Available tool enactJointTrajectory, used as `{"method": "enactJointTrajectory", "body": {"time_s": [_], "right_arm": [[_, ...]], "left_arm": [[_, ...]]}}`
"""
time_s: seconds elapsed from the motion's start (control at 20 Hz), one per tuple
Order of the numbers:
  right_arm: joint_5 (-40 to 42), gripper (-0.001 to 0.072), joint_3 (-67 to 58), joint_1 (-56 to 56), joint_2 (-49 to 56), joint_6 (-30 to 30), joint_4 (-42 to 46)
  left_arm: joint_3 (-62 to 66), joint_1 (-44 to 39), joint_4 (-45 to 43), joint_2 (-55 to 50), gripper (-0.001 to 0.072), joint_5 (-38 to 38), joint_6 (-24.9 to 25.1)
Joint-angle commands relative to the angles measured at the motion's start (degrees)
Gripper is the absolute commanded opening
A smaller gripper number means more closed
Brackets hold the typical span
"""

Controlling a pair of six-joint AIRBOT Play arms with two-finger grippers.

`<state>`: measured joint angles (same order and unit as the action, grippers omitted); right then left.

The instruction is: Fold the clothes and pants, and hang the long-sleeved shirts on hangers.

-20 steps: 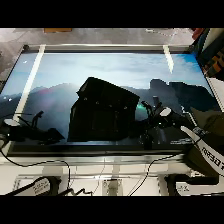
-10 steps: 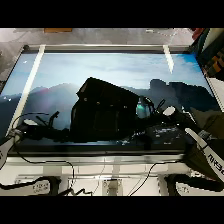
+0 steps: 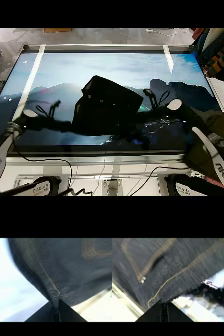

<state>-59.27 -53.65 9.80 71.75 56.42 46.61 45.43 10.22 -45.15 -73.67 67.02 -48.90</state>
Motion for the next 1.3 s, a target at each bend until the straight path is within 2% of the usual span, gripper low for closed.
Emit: {"method": "enactJointTrajectory", "body": {"time_s": [0.0,0.15,0.25,0.4,0.5,0.6,0.85,1.1,1.25], "right_arm": [[-2.6,0.0037,-7.7,3.1,-7.8,0.1,3.1],[-2.6,0.0038,-15.0,6.5,-15.3,1.6,2.5],[-2.6,0.0038,-18.5,7.7,-19.8,7.4,0.8],[-2.3,0.0038,-20.7,8.1,-26.5,15.1,-7.4],[-2.1,0.0038,-20.7,8.1,-29.7,18.1,-12.3],[-0.7,0.0037,-20.7,8.1,-30.5,21.4,-11.5],[5.4,0.0038,-14.8,8.1,-22.6,24.1,-4.8],[21.1,0.0038,-7.3,8.0,-7.0,24.1,-2.2],[28.7,0.0037,-7.3,7.8,2.3,24.1,-1.2]], "left_arm": [[8.5,-0.1,0.9,12.9,0.004,1.3,-1.4],[14.7,0.0,0.8,27.7,0.0041,-3.7,-3.3],[15.8,0.0,0.7,38.4,0.0041,-12.1,-5.6],[15.8,0.0,0.7,51.9,0.0041,-21.8,-6.8],[15.8,0.0,0.6,57.7,0.004,-23.8,-6.8],[15.7,0.0,0.7,59.2,0.004,-23.7,-7.5],[11.6,-0.3,0.8,49.4,0.004,-20.3,-12.0],[5.8,-5.0,0.7,26.8,0.004,-19.6,-9.7],[5.9,-9.3,1.4,14.6,0.004,-22.8,-9.8]]}}
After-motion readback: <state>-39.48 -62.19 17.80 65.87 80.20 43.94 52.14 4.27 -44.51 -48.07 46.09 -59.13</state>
